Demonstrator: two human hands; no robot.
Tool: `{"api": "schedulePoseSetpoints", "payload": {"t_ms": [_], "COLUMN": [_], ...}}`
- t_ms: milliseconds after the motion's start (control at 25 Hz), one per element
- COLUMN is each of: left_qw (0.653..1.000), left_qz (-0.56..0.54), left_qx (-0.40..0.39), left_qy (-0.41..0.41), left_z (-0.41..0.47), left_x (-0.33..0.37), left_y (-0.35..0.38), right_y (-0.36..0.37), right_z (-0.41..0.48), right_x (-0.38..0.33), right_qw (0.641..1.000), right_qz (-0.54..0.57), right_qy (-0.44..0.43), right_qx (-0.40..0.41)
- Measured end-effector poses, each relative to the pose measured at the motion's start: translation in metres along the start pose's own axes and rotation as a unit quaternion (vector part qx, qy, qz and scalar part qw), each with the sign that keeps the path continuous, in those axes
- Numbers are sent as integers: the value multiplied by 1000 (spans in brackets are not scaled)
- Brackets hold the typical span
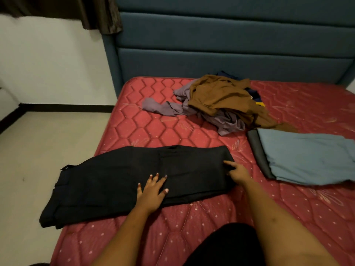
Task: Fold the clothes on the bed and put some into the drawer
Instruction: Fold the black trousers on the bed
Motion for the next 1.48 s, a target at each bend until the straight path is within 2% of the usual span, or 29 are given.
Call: {"api": "schedulePoseSetpoints", "payload": {"t_ms": [40,80,120,200,280,400,560,680,720,800,880,960,1000,1080,1120,1200,1280,1360,1440,1480], "left_qw": [993,972,938,852,771,686,648,634,641,687,727,780,801,828,847,900,931,965,987,989], "left_qz": [-101,-201,-300,-465,-582,-689,-734,-741,-730,-678,-637,-573,-538,-476,-417,-215,-83,-66,-34,2], "left_qx": [58,122,171,218,214,150,102,93,96,124,167,188,196,220,243,291,310,236,135,117], "left_qy": [6,-2,-34,-100,-145,-180,-175,-202,-215,-232,-192,-167,-175,-201,-221,-244,-172,-92,-84,-90], "left_z": [-8,-15,-22,-34,-42,-49,-59,-69,-72,-72,-64,-54,-51,-47,-47,-48,-41,-29,-18,-15], "left_x": [-9,-18,-27,-43,-55,-78,-140,-180,-186,-205,-217,-225,-229,-235,-237,-231,-202,-170,-158,-159], "left_y": [-9,-20,-32,-62,-91,-127,-160,-170,-170,-163,-154,-148,-148,-150,-151,-153,-148,-128,-98,-85], "right_y": [-4,-8,-12,-8,14,74,191,272,290,312,318,312,308,301,302,308,314,312,302,294], "right_z": [-3,-5,-9,-22,-43,-92,-176,-215,-218,-214,-195,-169,-156,-140,-134,-129,-125,-119,-109,-104], "right_x": [-15,-32,-57,-119,-186,-270,-327,-322,-313,-299,-291,-280,-272,-254,-246,-237,-235,-232,-218,-210], "right_qw": [1000,1000,999,992,980,962,921,872,852,837,858,879,874,850,839,834,836,838,847,854], "right_qz": [-4,-15,-33,-56,-66,-47,-101,-123,-129,-122,-108,-167,-218,-310,-341,-351,-335,-326,-322,-323], "right_qy": [-2,-11,-31,-96,-174,-267,-367,-382,-385,-379,-392,-397,-402,-406,-403,-406,-420,-425,-413,-401], "right_qx": [-2,7,28,58,64,36,-77,-279,-330,-375,-315,-205,-164,-133,-131,-125,-108,-104,-89,-73]}}
Point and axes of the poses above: each hand's wrist, its own z-axis towards the middle knuckle, its own y-axis out of the palm, x = y × z, the point moved 2 cm from there along z, towards the middle knuckle, and after that the axes turned 1 degree about x, right-handed, at the moved point
